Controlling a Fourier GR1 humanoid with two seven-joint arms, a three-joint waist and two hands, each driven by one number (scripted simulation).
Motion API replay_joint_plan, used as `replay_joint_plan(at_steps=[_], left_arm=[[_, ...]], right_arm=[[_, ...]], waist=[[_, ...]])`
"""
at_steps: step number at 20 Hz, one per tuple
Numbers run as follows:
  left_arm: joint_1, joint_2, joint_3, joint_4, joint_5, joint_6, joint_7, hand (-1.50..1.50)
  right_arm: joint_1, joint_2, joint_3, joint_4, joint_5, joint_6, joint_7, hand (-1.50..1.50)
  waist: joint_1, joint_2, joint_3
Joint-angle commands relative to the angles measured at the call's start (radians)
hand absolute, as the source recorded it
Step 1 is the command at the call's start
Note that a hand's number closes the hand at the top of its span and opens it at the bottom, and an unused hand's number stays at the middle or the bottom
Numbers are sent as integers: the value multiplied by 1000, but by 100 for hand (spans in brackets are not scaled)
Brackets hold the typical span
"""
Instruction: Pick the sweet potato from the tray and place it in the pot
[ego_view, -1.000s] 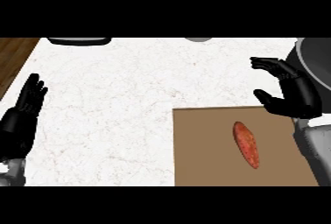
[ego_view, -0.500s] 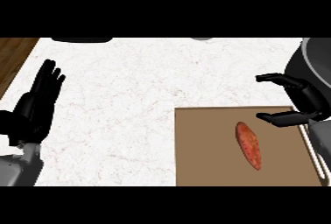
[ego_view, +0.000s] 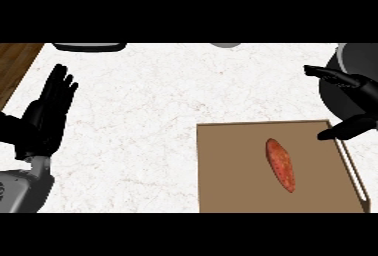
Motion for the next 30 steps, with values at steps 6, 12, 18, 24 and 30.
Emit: replay_joint_plan(at_steps=[6, 12, 18, 24, 30], left_arm=[[-9, -2, 13, -5, -10, 13, 42, 0], [47, -13, 31, 5, -22, -8, -24, 0], [11, -10, 62, -26, -44, -20, 43, 0], [51, -49, 89, -16, -58, -54, -1, 0], [85, -74, 101, -37, -78, -96, -2, 0]], right_arm=[[-93, -114, 247, -153, 231, 143, 12, -150], [-3, -150, 384, -340, 329, 132, 82, -150], [67, -87, 338, -443, 328, 142, 220, -150], [136, -30, 345, -485, 432, 111, 277, -150], [147, -26, 289, -393, 577, 71, 235, -150]], waist=[[-11, -8, -2], [-28, -12, -3], [-29, -11, -2], [-28, -10, -2], [-23, -9, -2]])
